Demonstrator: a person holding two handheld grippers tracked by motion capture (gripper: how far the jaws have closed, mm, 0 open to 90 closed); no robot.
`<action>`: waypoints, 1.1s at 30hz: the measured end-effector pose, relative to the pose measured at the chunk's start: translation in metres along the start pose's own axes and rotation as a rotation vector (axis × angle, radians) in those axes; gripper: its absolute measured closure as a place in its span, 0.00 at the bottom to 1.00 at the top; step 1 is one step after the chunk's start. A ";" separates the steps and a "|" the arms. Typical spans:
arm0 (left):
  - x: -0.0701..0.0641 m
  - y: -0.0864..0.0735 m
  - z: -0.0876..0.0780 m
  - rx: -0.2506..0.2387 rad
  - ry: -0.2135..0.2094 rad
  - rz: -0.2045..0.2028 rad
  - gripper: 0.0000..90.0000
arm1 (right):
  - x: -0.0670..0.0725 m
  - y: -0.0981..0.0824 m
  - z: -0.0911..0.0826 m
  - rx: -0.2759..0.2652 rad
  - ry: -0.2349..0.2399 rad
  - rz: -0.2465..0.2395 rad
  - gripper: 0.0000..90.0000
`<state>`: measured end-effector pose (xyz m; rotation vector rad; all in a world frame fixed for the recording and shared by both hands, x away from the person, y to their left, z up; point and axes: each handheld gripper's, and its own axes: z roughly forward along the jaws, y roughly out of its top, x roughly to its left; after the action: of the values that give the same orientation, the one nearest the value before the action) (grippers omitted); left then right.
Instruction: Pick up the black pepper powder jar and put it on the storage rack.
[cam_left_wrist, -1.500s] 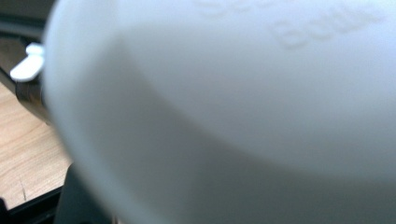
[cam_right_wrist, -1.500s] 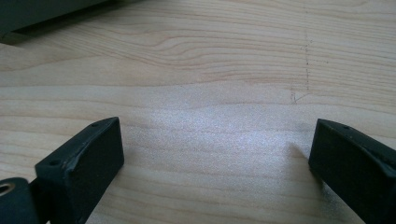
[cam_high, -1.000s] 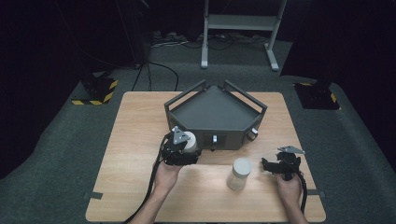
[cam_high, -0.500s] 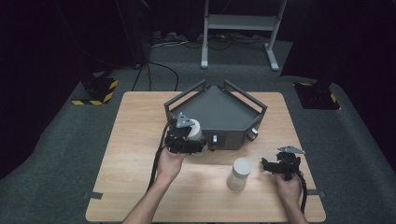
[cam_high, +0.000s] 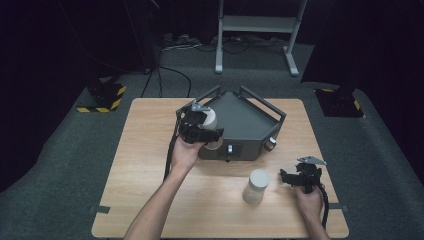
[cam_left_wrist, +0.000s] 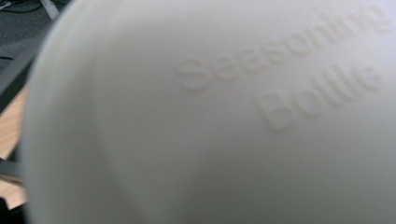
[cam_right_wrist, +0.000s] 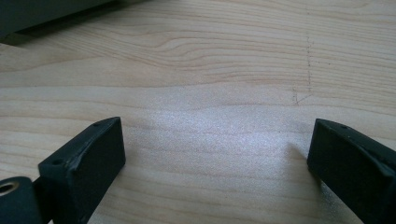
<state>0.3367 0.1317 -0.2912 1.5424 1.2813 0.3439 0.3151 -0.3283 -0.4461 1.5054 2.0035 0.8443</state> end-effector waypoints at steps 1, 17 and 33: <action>0.000 0.000 0.000 0.000 0.000 0.000 0.35 | 0.000 0.000 0.000 0.000 0.000 0.000 0.04; 0.002 0.023 0.039 -0.007 0.089 -0.039 0.35 | 0.000 0.000 0.000 0.000 0.000 0.001 0.04; 0.003 0.024 0.074 0.024 0.185 -0.039 0.35 | 0.000 0.000 0.000 0.000 0.000 0.001 0.04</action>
<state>0.4063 0.0990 -0.3023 1.5311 1.4611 0.4560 0.3151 -0.3282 -0.4461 1.5058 2.0032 0.8453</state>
